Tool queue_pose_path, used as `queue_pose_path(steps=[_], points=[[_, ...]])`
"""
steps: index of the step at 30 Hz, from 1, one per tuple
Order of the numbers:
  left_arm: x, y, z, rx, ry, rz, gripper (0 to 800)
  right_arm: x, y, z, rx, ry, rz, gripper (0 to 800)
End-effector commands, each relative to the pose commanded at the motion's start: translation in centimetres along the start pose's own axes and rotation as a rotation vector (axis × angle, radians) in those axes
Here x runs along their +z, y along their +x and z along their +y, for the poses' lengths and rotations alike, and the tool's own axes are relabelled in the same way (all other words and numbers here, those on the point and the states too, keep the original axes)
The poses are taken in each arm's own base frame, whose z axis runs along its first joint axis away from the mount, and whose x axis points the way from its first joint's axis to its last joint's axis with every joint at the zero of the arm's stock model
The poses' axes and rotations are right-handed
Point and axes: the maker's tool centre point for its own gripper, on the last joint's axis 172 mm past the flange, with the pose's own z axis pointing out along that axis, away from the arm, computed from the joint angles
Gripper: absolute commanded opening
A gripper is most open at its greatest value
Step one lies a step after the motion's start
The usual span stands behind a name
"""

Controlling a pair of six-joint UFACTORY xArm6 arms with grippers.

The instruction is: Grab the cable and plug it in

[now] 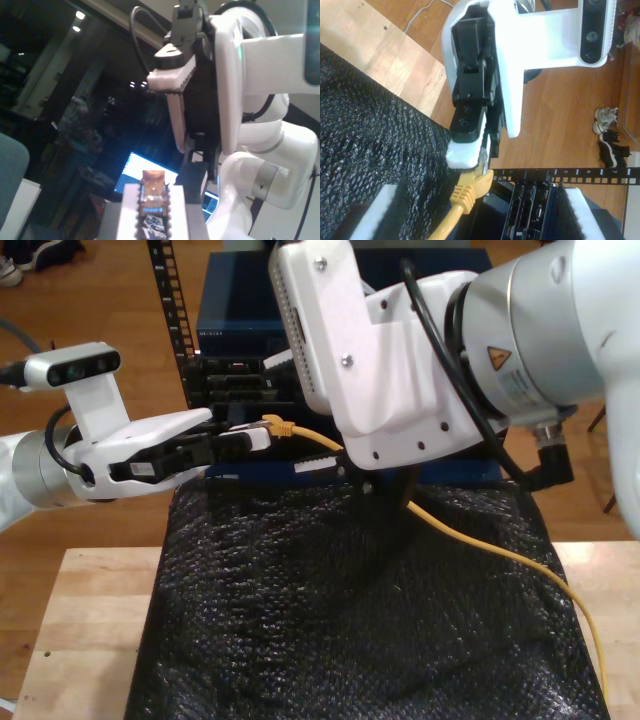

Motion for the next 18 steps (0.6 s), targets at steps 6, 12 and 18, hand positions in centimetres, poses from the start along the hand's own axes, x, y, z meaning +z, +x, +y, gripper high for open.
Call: queue_pose_path(steps=[6, 12, 18], points=[[0.1, 0.4, 0.4, -0.026, -0.017, 0.018, 32, -0.1, 0.4, 0.2, -0.003, -0.008, 0.005, 557], [0.2, 0.5, 1.0, -0.033, -0.042, 0.026, 32, 0.0, 0.4, 0.2, -0.003, -0.006, 0.006, 555], [0.2, 0.5, 1.5, -0.037, -0.064, 0.031, 32, 0.0, 0.4, 0.2, -0.003, -0.006, 0.006, 537]])
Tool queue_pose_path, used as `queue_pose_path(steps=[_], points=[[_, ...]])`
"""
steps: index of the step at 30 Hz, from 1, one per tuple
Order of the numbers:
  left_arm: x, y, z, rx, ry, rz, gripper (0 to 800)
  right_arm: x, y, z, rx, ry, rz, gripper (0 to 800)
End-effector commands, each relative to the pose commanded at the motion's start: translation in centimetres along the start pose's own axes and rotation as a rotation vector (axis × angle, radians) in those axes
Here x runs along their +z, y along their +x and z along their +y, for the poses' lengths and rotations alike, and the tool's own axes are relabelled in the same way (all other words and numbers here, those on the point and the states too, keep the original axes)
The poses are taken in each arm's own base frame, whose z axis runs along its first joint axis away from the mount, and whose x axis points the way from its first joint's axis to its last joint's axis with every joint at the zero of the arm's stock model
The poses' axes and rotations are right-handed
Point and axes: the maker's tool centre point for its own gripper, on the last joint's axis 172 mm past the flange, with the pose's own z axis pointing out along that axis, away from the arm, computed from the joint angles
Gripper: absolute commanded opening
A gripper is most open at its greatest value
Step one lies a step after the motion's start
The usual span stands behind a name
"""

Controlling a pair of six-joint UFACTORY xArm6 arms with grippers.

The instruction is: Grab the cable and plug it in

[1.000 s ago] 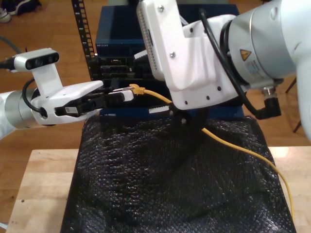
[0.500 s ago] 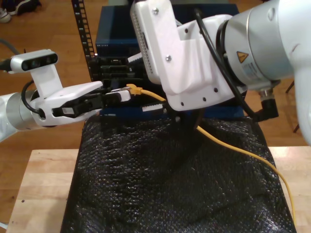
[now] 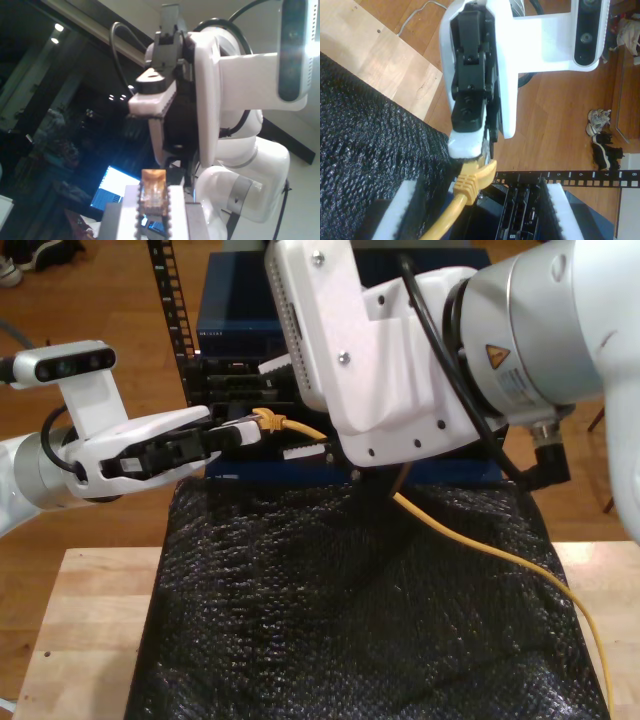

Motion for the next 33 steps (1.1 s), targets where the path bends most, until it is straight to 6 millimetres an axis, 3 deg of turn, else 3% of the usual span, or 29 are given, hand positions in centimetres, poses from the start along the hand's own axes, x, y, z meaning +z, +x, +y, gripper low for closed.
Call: queue_pose_path(steps=[18, 33], points=[[-0.1, -0.2, 0.4, -0.018, -0.025, 0.027, 32, 0.0, 1.0, -0.2, -0.014, 0.003, 0.016, 458], [-0.1, 0.2, 0.6, -0.015, -0.038, 0.045, 33, -0.4, 1.2, -0.2, -0.014, -0.005, 0.019, 332]])
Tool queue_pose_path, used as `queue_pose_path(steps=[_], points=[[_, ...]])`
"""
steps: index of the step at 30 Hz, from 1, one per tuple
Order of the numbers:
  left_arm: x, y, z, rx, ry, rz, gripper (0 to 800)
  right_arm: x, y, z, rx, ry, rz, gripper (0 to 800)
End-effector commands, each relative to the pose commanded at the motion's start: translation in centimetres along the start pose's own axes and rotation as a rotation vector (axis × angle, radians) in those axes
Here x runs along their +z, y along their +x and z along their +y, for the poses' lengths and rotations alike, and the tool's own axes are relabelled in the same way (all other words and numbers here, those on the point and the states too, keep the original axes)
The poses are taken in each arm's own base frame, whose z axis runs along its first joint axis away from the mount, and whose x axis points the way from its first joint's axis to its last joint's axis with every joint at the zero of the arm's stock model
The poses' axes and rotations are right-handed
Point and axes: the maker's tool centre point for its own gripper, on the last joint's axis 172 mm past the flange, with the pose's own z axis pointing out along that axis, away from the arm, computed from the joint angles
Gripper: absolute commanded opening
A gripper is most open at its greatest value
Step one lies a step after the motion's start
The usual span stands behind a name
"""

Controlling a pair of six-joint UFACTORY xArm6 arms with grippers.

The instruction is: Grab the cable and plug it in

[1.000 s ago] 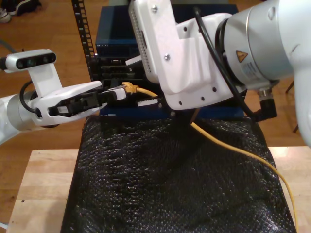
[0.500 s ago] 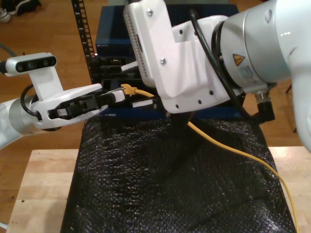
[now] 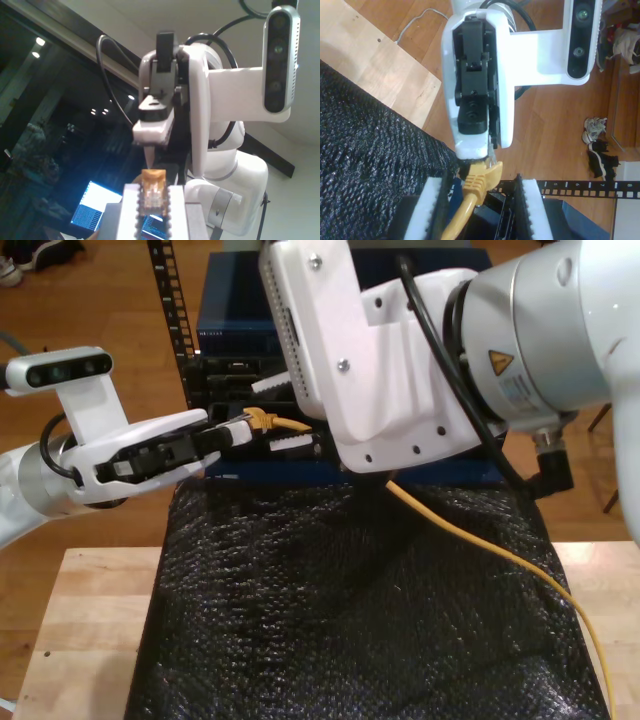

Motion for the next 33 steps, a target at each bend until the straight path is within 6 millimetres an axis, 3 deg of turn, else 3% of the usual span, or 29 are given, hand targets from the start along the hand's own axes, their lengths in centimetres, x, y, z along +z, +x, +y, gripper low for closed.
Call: queue_pose_path(steps=[12, 22, 33], points=[[0.04, -0.03, -0.01, -0.001, -0.001, -0.001, 33, 0.11, 0.13, 0.04, -0.002, -0.006, 0.002, 286], [0.06, -0.02, 0.04, -0.001, -0.003, -0.001, 33, 0.21, -0.2, 0.23, -0.001, -0.037, -0.004, 165], [0.12, -0.04, 0.11, -0.001, -0.007, -0.001, 33, 0.22, -0.13, 0.21, 0.0, -0.037, -0.002, 165]])
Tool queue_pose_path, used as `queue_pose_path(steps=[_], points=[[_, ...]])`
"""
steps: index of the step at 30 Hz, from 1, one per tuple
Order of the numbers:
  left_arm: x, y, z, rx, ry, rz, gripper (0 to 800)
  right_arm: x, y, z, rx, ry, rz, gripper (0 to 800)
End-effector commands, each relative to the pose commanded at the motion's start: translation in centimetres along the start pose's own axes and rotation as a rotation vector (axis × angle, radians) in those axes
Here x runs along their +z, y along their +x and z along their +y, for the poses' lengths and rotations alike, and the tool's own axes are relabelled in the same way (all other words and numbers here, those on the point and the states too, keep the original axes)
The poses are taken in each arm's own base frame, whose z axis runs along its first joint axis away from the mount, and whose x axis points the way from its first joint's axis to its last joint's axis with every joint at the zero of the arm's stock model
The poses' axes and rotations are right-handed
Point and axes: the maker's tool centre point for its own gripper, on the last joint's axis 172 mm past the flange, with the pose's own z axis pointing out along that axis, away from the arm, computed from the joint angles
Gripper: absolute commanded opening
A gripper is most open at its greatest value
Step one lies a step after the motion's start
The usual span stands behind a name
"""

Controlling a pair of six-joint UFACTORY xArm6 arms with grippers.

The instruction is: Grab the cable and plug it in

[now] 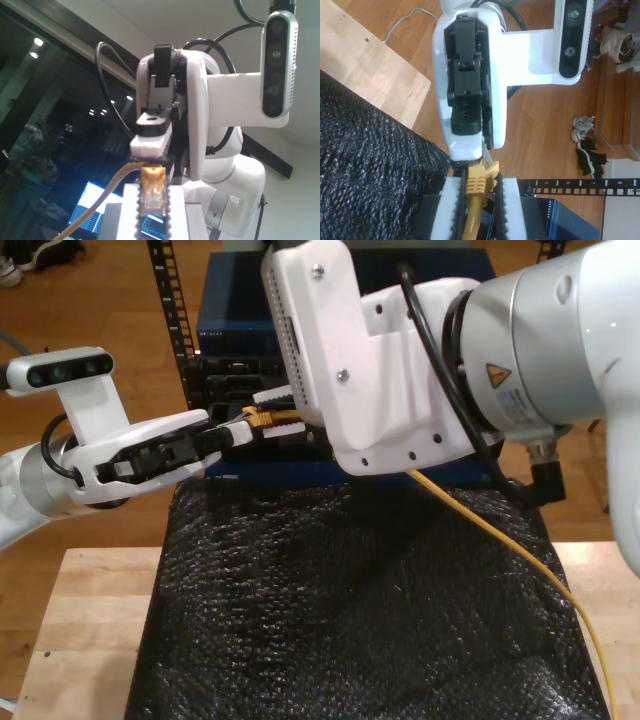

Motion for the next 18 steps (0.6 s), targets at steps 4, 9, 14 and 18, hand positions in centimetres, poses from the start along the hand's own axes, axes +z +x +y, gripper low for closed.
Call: queue_pose_path(steps=[4, 9, 14, 18], points=[[0.0, 0.0, 0.0, -0.002, 0.0, 0.0, 33, -0.07, 0.03, 0.03, 0.0, -0.001, 0.0, 165], [0.04, -0.03, -0.01, -0.002, -0.001, -0.001, 33, 0.03, 0.26, -0.13, -0.002, 0.002, 0.005, 164], [0.09, -0.05, -0.01, -0.003, -0.002, -0.001, 33, -0.01, 0.35, -0.03, -0.003, 0.0, 0.006, 164], [0.09, -0.05, -0.01, -0.003, -0.002, -0.001, 33, -0.01, 0.35, -0.03, -0.003, 0.0, 0.006, 149]])
